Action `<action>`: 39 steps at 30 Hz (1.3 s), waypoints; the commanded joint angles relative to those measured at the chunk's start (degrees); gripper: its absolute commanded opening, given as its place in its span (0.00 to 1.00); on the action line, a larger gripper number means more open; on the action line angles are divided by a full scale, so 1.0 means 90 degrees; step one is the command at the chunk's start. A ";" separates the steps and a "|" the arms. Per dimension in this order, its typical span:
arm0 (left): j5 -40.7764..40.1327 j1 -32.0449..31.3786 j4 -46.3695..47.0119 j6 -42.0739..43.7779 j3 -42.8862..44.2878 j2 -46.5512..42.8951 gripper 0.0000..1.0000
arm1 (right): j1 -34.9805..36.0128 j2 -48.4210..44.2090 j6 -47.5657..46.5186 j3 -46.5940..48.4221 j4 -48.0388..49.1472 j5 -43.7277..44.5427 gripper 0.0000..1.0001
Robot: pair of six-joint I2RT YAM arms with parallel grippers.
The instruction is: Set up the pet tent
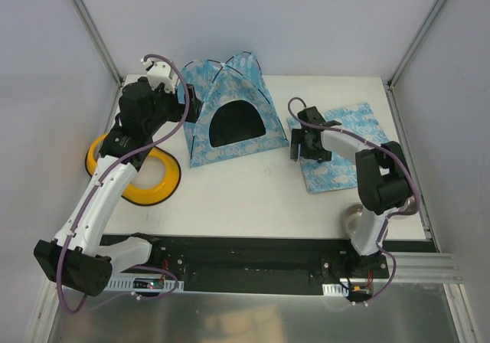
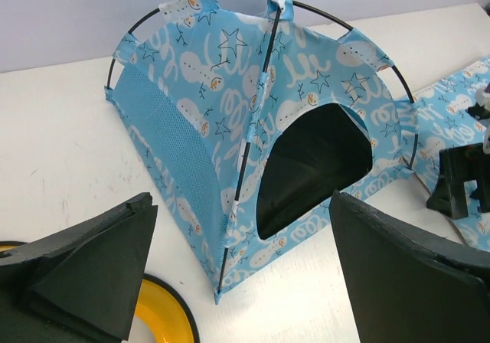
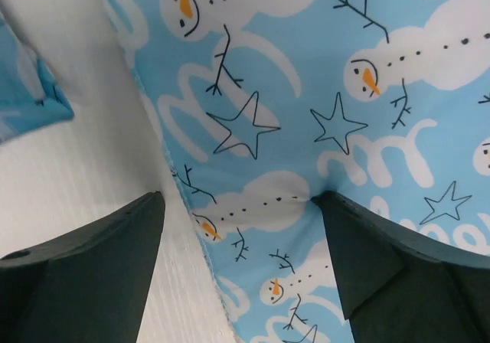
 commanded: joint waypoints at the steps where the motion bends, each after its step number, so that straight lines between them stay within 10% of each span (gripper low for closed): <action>1: 0.0066 0.0018 -0.0132 -0.0059 -0.0089 -0.0309 0.99 | -0.0079 0.0299 0.0199 0.0417 -0.0135 0.0425 0.88; 4: 0.0115 0.0018 -0.0122 -0.0108 -0.0099 -0.0436 0.99 | -0.0157 0.0407 0.0317 0.0465 -0.0105 0.0445 0.72; 10: 0.0427 0.0018 -0.0151 -0.0167 -0.0002 -0.0524 0.99 | -0.0323 0.0320 0.0171 0.0700 -0.0155 0.0221 0.00; 39: -0.0733 0.0028 -0.0581 -0.0909 0.0038 0.0052 0.98 | -0.0372 -0.4651 0.1400 0.1384 -0.0448 -0.4983 0.00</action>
